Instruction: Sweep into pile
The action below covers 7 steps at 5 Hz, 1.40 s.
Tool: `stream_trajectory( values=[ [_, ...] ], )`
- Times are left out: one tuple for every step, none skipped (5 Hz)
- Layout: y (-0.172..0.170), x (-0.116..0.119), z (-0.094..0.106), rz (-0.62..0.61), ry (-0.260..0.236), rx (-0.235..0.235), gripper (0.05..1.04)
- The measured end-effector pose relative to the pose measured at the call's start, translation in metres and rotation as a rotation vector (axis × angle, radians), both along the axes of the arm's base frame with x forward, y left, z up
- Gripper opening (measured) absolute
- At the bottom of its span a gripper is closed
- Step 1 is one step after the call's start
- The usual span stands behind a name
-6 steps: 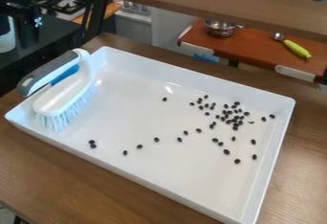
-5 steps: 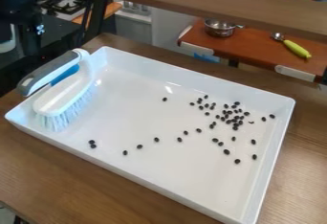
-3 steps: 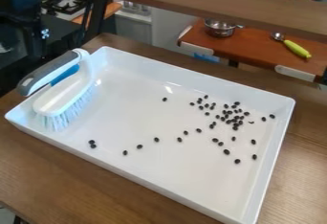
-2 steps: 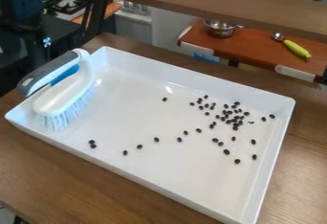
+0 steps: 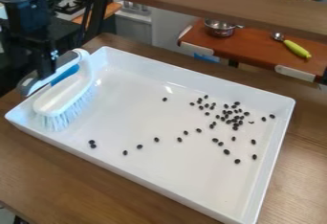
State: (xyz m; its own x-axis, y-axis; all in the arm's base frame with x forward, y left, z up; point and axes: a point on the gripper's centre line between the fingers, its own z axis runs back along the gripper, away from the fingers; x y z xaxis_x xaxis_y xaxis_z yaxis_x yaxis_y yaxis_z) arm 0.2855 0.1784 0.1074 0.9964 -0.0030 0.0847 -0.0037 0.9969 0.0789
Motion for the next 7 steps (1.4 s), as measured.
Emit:
stream_trajectory(
  values=[
    [-0.005,0.002,-0.014,0.001,0.028,-0.034,1.001],
    [-0.004,0.006,-0.017,0.023,0.021,-0.022,1.001],
    [-0.001,0.011,-0.029,0.028,0.041,0.003,0.951],
    [0.001,0.013,-0.036,0.035,0.049,0.016,0.661],
    [-0.005,0.012,-0.039,0.014,0.060,0.030,0.486],
    [-0.012,0.009,-0.040,-0.007,0.053,0.042,0.486],
    [-0.024,0.004,-0.041,-0.025,0.070,0.039,0.486]
  ],
)
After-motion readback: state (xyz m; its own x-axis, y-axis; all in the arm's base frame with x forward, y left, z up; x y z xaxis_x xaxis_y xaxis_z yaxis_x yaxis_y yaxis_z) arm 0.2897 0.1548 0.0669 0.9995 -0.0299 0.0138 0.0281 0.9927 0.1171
